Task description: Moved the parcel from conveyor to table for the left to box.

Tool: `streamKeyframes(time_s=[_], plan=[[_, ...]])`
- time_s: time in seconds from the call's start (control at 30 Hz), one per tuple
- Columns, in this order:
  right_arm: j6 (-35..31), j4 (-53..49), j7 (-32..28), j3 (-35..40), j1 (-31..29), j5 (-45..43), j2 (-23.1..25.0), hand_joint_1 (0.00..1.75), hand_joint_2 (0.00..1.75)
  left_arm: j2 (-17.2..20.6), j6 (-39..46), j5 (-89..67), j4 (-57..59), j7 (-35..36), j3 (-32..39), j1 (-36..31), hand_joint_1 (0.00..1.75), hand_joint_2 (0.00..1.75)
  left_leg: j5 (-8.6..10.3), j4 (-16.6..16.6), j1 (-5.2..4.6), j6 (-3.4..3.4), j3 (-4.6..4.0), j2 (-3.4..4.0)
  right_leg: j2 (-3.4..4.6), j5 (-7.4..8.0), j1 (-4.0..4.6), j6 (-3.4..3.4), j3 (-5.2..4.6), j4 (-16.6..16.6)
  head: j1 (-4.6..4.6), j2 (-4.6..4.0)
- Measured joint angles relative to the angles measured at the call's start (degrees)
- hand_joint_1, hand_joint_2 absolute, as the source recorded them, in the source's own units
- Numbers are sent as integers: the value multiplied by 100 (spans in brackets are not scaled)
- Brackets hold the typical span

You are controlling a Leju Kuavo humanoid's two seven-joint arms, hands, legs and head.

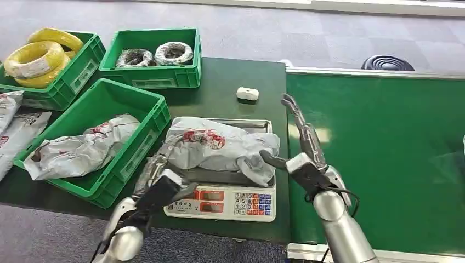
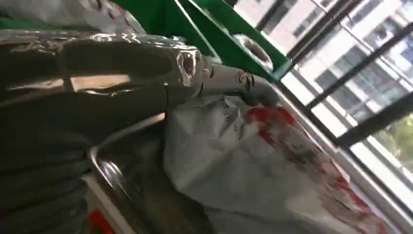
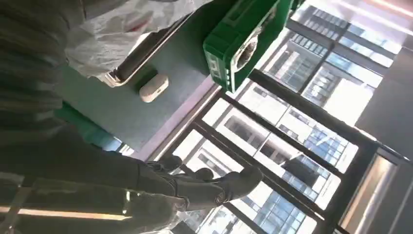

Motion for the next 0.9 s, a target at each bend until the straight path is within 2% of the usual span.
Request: streamKeyframes(time_s=[0.17, 0.3, 0.33, 0.37, 0.4, 0.47, 0.6, 0.9], plan=[[133, -962, -190, -623, 695, -964, -37, 0, 175, -96, 0, -175, 1232, 328, -723, -1030, 0, 175, 0, 1, 0, 0, 1, 0, -1, 0, 0, 0, -3, -2, -7, 0], [159, -1480, -146, -1177, 1124, -1315, -7, 0, 175, -305, -266, -196, 2102, 360, -1092, -1626, 0, 175, 0, 0, 0, 0, -2, 2, -1, 0, 0, 0, 0, -1, -4, 0], [166, -1575, -146, -1292, 1225, -1363, 13, 0, 175, -363, -315, -210, 2305, 362, -1178, -1766, 5, 175, 0, 0, 0, 1, -1, 1, -1, -1, 0, 0, 1, -1, -4, 0], [170, -1673, -150, -1411, 1313, -1407, 30, 0, 175, -432, -352, -210, 2513, 365, -1273, -1884, 147, 175, 0, 0, 0, 1, -2, 1, -1, -1, 0, 0, 1, -1, -4, 0], [172, -1752, -157, -1501, 1394, -1427, 44, 0, 175, -493, -361, -210, 2669, 369, -1341, -1975, 168, 175, 0, 0, 0, 1, -2, 1, -1, -1, 0, 0, 3, -1, -5, 0], [181, -1894, -161, -1643, 1537, -1425, 90, 0, 175, -638, -265, -159, 2977, 326, -1428, -2133, 175, 175, 0, 0, -1, 1, -3, 2, -1, -1, 0, 0, 2, -1, -7, 0], [201, -2069, -159, -1820, 1669, -1344, 186, 0, 175, -856, 115, 149, 3423, 212, -1474, -2369, 175, 175, 0, 0, -1, 1, -2, 3, -1, -1, 0, 0, 3, -1, -7, 0], [210, -2076, -157, -1956, 1711, -1324, 258, 0, 175, -900, 312, 429, 3559, 216, -1455, -2535, 175, 175, 1, -1, 0, 1, -1, 4, 0, -1, 0, 0, 3, 0, -7, 0]])
